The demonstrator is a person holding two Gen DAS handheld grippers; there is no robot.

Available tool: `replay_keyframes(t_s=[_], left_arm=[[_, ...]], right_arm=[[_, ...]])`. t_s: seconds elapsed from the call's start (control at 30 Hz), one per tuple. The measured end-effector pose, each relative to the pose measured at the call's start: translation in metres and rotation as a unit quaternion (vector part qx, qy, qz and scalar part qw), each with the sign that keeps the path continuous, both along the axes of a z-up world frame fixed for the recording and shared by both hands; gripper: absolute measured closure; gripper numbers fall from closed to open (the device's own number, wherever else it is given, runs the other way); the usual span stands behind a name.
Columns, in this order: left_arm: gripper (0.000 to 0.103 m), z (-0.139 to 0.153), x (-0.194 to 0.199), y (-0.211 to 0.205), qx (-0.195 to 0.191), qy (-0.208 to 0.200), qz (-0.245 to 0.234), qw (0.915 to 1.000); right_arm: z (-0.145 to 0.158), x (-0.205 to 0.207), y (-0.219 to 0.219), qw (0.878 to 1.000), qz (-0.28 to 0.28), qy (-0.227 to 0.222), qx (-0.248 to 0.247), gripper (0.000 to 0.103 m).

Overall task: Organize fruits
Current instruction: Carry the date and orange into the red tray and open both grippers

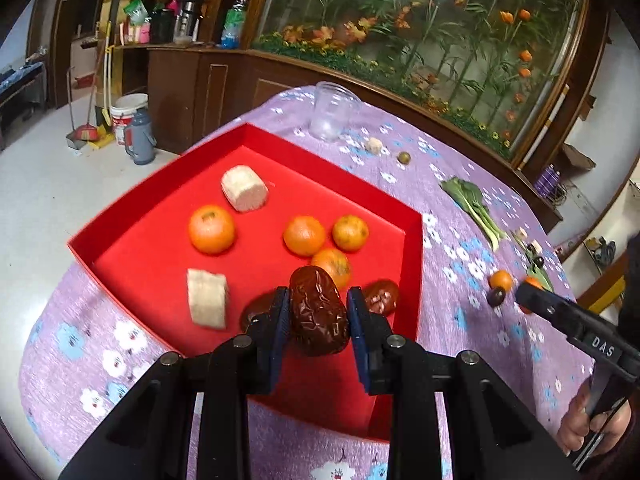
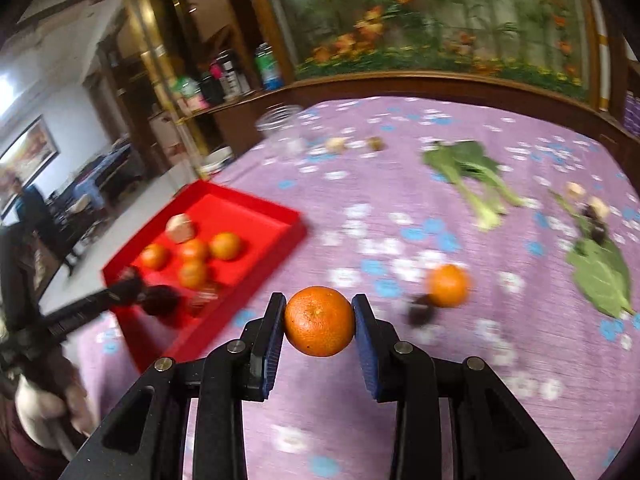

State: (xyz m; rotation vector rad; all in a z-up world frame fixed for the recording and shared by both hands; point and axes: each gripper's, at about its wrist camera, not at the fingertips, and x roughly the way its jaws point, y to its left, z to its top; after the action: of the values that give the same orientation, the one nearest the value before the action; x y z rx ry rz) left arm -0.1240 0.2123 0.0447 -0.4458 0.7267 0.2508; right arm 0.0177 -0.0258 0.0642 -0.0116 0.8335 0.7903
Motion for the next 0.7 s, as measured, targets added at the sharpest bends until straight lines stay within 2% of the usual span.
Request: replay_keyframes(t_s=[0.2,0.4,0.57,0.7], left_arm=[[0.075,-0.009,-0.001,-0.003,-0.02,0.003,-0.017,0.9997],[0.074,-0.017,-0.002,0.004,-0.039,0.003,-0.013,0.9992],[0.058,-0.014,-0.012,0.018,-0.049,-0.011,0.001,0.9987],[0.052,-0.008,-0.016,0.026,-0.046,-0.014,0.011,0.9988]], right_arm=[[0.001,-0.011,0.062,0.999,0.046,0.007,-0.012,0.066],[-0.004,-0.004,0.109,0.997,0.063,0.014,-0.033,0.066],[-0.015,0.001,0.14,0.995,0.074,0.014,-0.062,0.066],[-0.025,0.003,0.156,0.994,0.079,0.011,-0.08,0.065]])
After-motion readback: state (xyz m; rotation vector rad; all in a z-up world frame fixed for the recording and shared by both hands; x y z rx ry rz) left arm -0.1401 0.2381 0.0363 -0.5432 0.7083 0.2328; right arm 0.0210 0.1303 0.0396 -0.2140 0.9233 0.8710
